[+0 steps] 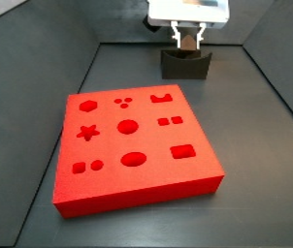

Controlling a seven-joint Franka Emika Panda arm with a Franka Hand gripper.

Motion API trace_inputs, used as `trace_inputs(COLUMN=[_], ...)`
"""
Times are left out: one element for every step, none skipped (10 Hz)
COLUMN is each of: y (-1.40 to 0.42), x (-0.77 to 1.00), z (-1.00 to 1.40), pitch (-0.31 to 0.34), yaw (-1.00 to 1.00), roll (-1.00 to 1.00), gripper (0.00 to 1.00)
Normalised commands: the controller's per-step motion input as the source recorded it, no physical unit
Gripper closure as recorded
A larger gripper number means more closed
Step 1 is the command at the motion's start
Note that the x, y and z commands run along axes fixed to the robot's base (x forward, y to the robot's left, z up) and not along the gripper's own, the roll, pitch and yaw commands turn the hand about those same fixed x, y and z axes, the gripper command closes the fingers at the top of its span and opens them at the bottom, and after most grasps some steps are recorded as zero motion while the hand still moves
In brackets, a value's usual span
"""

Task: Pick up the 3 prong object. Move up. Rotate the 3 prong object. Place the 3 prong object on the fixture. Regrasp the 3 prong object. Move to above the board. Insert the 3 prong object.
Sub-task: Place the 3 prong object on the fixture, then regrasp the 3 prong object.

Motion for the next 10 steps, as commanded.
trace_inputs(y=[0.16, 0.16, 0.2, 0.2, 0.2, 0.2, 0.0, 0.0, 0.0, 0.0], x=[0.11, 0.11, 0.1, 0.11, 0.11, 0.11, 0.0, 0.0, 0.0, -0.02], z=[-0.62, -0.62, -0.61, -0.59, -0.58, -0.58, 0.0, 1.0, 1.0, 1.0], pitch=[0.027, 0.027, 0.014, 0.007, 0.006, 0.005, 0.0, 0.038, 0.039, 0.042], yaw=[-0.17, -0.17, -0.16, -0.17, -0.15, -0.14, 0.0, 0.01, 0.01, 0.01], roll=[-0.08, -0.08, -0.07, -0.07, -0.07, -0.07, 0.0, 0.04, 0.04, 0.04], gripper=[1.0, 1.0, 1.0, 1.0, 1.0, 1.0, 0.0, 0.0, 0.0, 0.0])
